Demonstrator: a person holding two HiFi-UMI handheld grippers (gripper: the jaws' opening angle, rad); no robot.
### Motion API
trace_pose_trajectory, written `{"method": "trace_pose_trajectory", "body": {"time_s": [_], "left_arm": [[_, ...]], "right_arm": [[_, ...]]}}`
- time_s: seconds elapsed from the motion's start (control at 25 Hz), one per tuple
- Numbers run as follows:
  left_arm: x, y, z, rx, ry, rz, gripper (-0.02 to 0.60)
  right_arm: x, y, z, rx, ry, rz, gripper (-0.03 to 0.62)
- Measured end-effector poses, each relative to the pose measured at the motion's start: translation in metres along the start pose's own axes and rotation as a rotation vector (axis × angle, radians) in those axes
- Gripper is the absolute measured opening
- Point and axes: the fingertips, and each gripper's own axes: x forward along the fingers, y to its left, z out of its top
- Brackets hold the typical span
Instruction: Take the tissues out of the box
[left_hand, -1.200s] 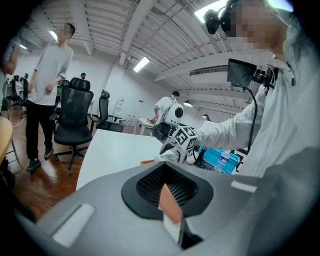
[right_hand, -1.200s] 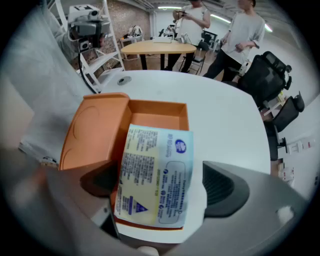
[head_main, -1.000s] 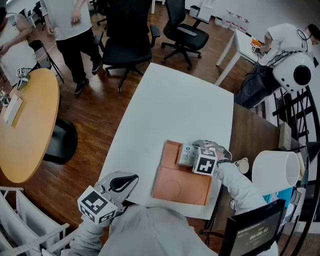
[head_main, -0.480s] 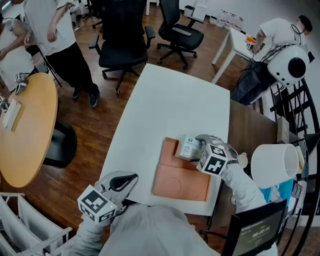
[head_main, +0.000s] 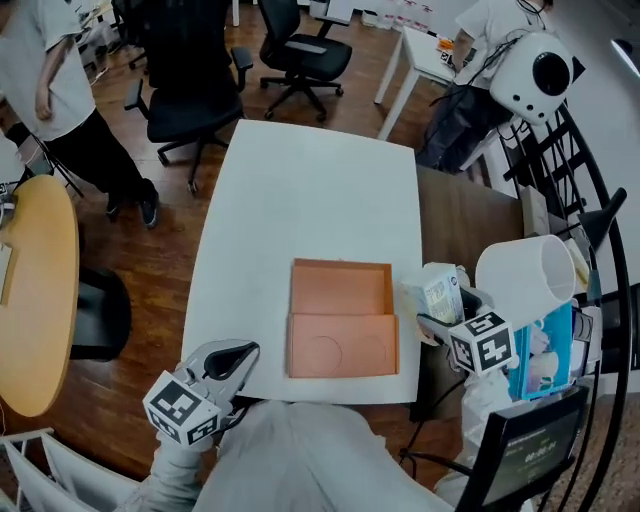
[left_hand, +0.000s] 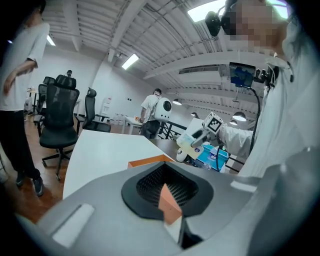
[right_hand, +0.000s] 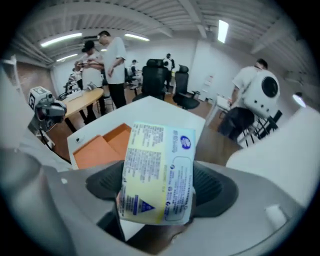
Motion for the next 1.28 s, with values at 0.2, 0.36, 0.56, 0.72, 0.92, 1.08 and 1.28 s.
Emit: {"method": "trace_pose_trajectory", "body": {"time_s": [0.2, 0.36, 0.56, 0.72, 0.92, 1.08, 1.28], "left_arm": [[0.013, -0.007, -0.001, 0.015, 0.017, -0.055, 0.012], [0.023, -0.016, -0.002, 0.035, 0.032, -0.091, 0.012], [0.018, -0.015, -0.005, 0.028, 0.032, -0.089, 0.012], [0.012, -0.007, -0.014, 0.001, 0.036, -0.061, 0.012], [0.010, 0.002, -0.016, -0.015, 0.033, -0.048, 0.012], [0.013, 0.004, -0.014, -0.011, 0.030, -0.040, 0.012], [0.007, 0.011, -0.007, -0.003, 0.024, -0.025, 0.012]], "right_arm": [[0.032, 0.005, -0.098, 0.303, 0.126, -0.031, 0.426], [0.068, 0.013, -0.132, 0.443, 0.190, -0.039, 0.426], [0.075, 0.018, -0.137, 0.520, 0.212, -0.056, 0.413], [0.077, 0.027, -0.131, 0.532, 0.240, -0.051, 0.403], [0.089, 0.041, -0.110, 0.504, 0.241, -0.051, 0.402], [0.092, 0.039, -0.107, 0.487, 0.212, -0.030, 0.416], [0.071, 0.030, -0.095, 0.476, 0.035, -0.059, 0.426]]}}
